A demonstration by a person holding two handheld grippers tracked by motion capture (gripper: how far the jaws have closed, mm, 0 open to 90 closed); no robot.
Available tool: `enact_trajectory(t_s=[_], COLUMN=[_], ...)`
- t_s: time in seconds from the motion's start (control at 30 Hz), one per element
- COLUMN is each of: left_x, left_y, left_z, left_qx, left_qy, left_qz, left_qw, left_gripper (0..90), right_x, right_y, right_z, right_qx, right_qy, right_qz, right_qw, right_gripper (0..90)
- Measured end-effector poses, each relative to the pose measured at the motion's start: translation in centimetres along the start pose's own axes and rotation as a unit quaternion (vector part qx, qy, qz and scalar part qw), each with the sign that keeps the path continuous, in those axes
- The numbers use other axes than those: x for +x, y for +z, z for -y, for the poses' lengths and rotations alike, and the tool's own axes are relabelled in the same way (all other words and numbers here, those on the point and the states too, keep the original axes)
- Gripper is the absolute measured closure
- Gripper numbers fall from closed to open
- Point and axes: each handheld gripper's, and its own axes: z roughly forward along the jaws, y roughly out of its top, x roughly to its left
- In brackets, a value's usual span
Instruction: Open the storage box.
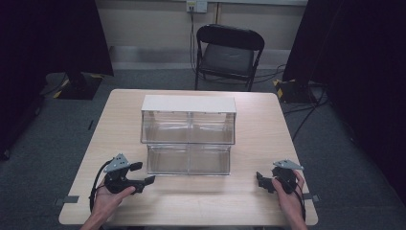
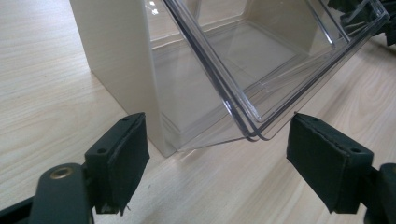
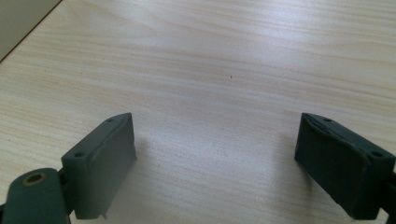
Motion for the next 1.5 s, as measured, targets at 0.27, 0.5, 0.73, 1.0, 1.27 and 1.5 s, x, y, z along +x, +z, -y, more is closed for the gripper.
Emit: enact_trajectory(t_s=[0.27, 0.5, 0.73, 1.0, 1.27, 1.5], left_x=[0.0, -0.15, -0.19, -0.2, -0.27, -0.48], left_y=[-0.01, -0.11, -0.16, -0.22, -0.43, -0.5], left_z=[-0.08, -0.16, -0.18, -0.23, -0.3, -0.4], left_qx=[-0.002, -0.008, -0.012, -0.013, -0.017, -0.018], left_qy=[0.003, 0.009, 0.01, 0.012, 0.013, 0.013], left_qz=[0.0, 0.0, 0.002, 0.006, 0.007, 0.008], left_qw=[1.0, 0.9999, 0.9999, 0.9998, 0.9998, 0.9997], left_gripper=[18.5, 18.3, 18.4, 20.1, 20.3, 21.6], right_x=[0.0, -0.01, -0.01, -0.01, -0.01, -0.02], right_y=[0.01, 0.03, 0.03, 0.03, 0.03, 0.04], right_z=[-0.01, -0.02, -0.02, -0.02, -0.02, -0.02], right_qx=[0.0, 0.0, 0.0, 0.0, 0.0, 0.0], right_qy=[0.0, -0.001, -0.001, -0.001, -0.001, -0.002], right_qz=[0.0, -0.001, -0.001, -0.001, -0.001, -0.001], right_qw=[1.0, 1.0, 1.0, 1.0, 1.0, 1.0], right_gripper=[11.3, 11.1, 11.1, 11.1, 11.1, 11.0])
